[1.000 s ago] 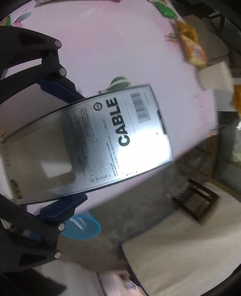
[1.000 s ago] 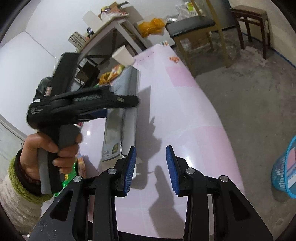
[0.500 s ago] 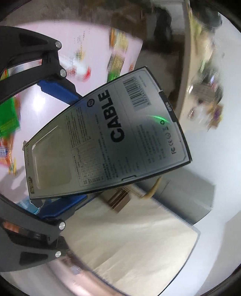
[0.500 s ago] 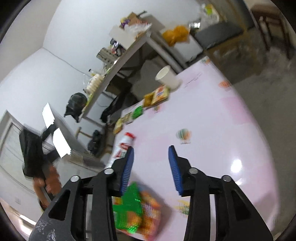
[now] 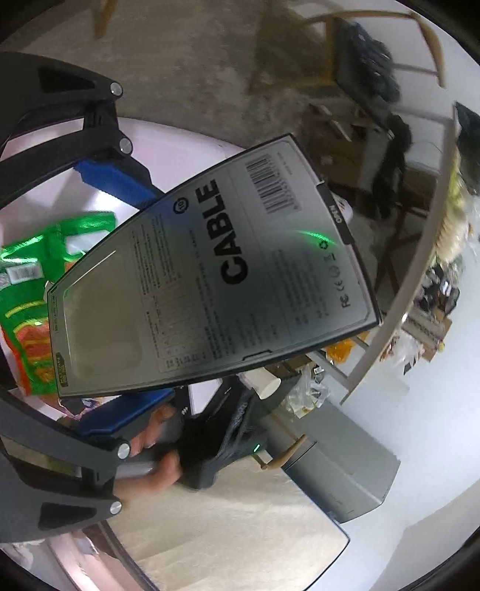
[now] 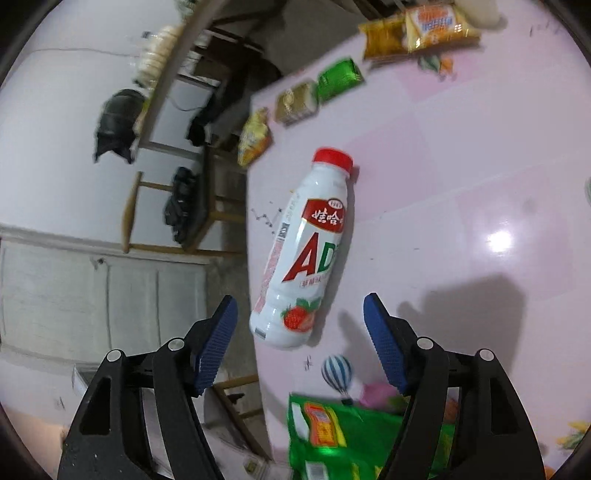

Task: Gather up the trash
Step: 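Grasp the white AD milk bottle with the right tool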

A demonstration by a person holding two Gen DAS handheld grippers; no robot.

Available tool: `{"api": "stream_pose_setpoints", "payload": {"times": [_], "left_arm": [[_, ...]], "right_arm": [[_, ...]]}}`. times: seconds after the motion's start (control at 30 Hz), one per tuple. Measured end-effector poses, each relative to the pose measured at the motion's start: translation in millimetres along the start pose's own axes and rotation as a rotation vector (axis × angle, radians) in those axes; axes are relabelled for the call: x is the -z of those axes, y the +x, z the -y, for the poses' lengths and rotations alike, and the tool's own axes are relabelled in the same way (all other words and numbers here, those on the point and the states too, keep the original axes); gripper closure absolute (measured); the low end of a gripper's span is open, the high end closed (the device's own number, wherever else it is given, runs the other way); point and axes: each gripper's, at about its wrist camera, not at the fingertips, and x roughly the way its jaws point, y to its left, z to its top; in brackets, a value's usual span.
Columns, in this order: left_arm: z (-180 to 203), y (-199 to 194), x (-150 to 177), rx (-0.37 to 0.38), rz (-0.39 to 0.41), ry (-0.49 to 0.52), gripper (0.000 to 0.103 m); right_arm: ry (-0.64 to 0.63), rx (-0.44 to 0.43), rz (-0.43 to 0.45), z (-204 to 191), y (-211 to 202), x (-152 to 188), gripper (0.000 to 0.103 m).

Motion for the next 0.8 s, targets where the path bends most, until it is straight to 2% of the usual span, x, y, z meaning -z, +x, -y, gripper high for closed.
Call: {"api": "stream_pose_setpoints", "payload": {"times": [0.2, 0.3, 0.43, 0.57, 0.63, 0.8], "left_arm": [[8.7, 0.1, 6.1, -0.006, 0.02, -0.01, 0.013], [3.0, -4.8, 14.9, -0.002, 0.03, -0.012, 0.013], [-0.8, -8.9, 17.4, -0.012, 0.045, -0.016, 0.013], [-1.3, -12.9, 21.5, -0.016, 0.052, -0.022, 0.013], [-0.5, -13.9, 23.0, -0.016, 0.053, -0.027, 0.013], [0.7, -13.2, 24.5, -0.025, 0.055, -0.022, 0.013]], "right_arm": [[0.093, 0.01, -0.026, -1.7, 40.7, -10.9, 0.036], [0.135, -0.018, -0.033, -0.7, 49.9, -11.8, 0.039], [0.168, -0.006, -0.025, 0.7, 56.8, -12.1, 0.043], [0.22, -0.035, -0.029, 11.4, 61.3, -14.2, 0.049], [0.271, -0.092, -0.025, 21.1, 62.6, -14.1, 0.049], [0.316, -0.16, -0.015, 33.0, 59.5, -12.6, 0.05]]}}
